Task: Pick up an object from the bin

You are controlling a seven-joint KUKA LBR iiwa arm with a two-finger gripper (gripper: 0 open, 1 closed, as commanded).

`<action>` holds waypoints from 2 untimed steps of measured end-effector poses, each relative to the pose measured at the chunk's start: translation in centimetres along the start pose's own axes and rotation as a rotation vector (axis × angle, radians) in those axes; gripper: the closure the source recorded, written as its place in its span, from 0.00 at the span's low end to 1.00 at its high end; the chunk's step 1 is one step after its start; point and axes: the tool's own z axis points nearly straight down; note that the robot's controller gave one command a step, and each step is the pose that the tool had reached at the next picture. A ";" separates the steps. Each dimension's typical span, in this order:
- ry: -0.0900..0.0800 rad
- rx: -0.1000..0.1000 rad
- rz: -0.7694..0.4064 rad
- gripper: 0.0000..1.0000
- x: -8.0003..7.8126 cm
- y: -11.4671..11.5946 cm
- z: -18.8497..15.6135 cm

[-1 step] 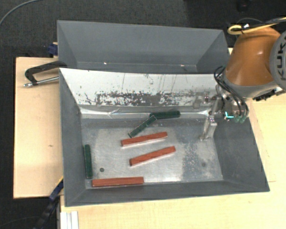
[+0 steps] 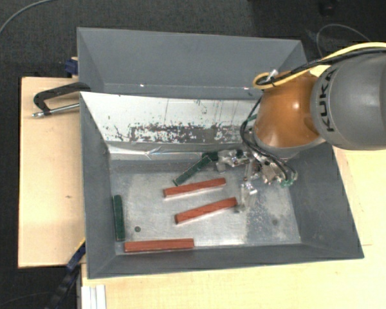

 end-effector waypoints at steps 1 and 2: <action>0.000 0.001 0.023 0.00 5.5 3.9 -0.1; -0.005 0.004 0.023 1.00 5.3 3.7 -0.1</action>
Offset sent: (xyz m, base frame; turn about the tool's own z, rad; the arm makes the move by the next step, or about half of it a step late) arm -0.0629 0.0173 0.0013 0.0238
